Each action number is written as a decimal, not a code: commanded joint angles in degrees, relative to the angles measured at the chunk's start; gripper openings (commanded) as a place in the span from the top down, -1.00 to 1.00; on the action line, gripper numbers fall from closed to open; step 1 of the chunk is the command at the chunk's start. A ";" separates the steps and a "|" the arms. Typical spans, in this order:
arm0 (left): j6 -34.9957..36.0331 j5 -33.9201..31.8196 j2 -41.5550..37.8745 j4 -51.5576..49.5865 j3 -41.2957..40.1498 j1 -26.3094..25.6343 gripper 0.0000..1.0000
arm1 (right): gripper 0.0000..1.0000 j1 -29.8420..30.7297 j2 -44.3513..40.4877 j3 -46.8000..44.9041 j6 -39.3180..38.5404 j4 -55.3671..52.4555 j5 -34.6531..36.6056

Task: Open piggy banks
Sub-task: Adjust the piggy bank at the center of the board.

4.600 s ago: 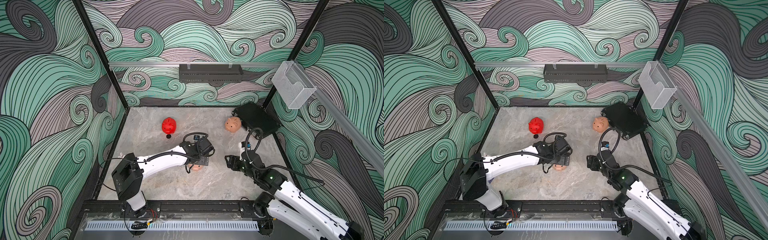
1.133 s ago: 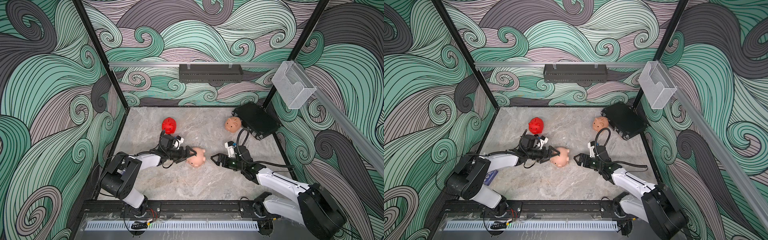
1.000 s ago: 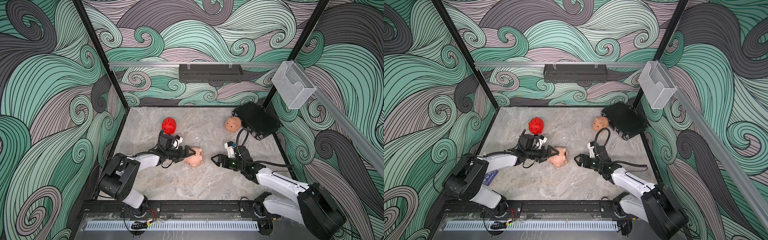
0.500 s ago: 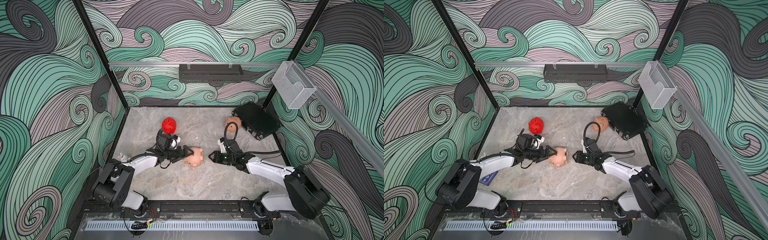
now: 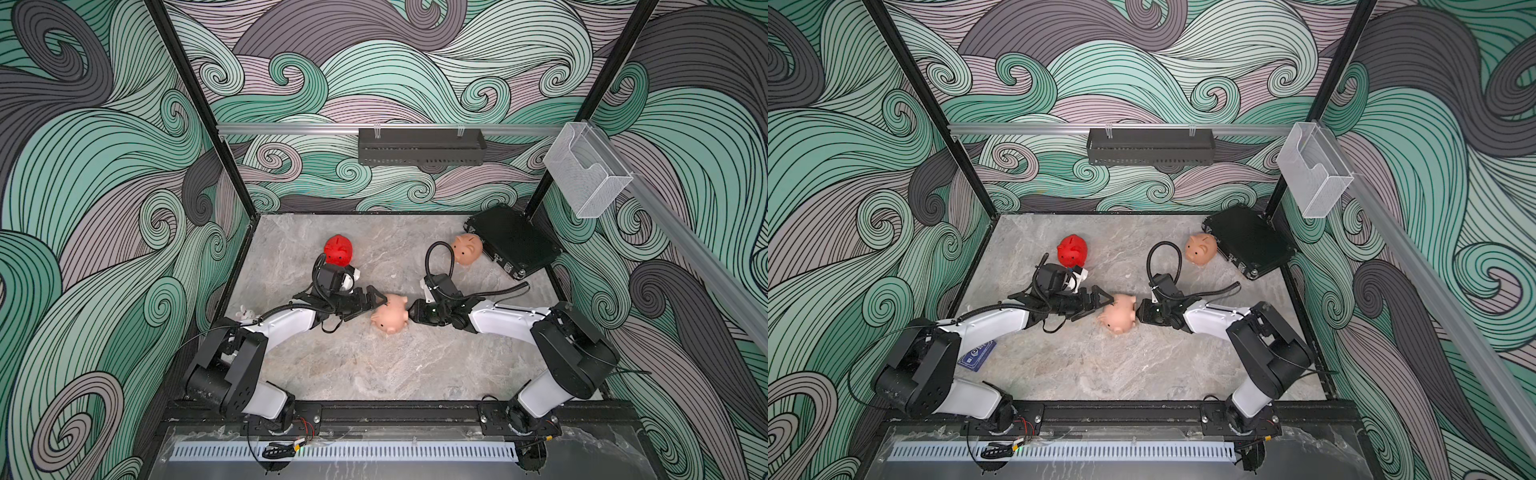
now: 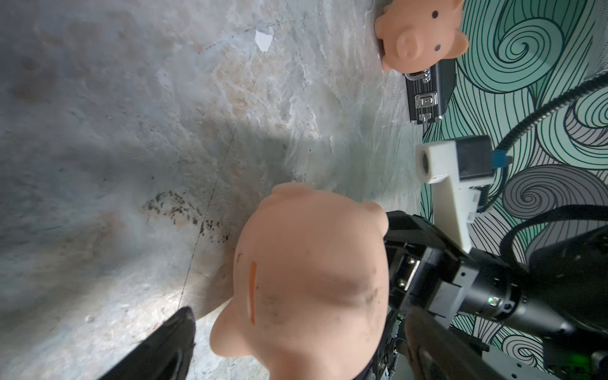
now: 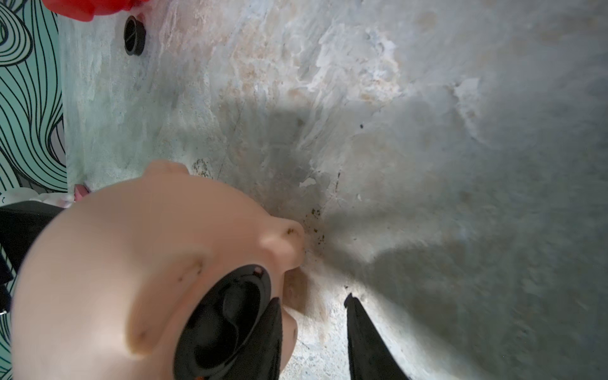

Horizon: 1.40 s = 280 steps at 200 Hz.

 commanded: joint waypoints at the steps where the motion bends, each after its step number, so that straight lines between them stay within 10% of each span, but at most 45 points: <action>1: -0.26 -0.61 0.01 -0.74 1.52 -0.75 -0.97 | 0.35 1.13 0.66 0.87 1.16 -0.20 0.69; 280: 4.25 -9.08 -0.48 -9.90 1.85 -2.16 -0.97 | 0.38 8.45 3.14 -1.61 8.15 12.57 -2.20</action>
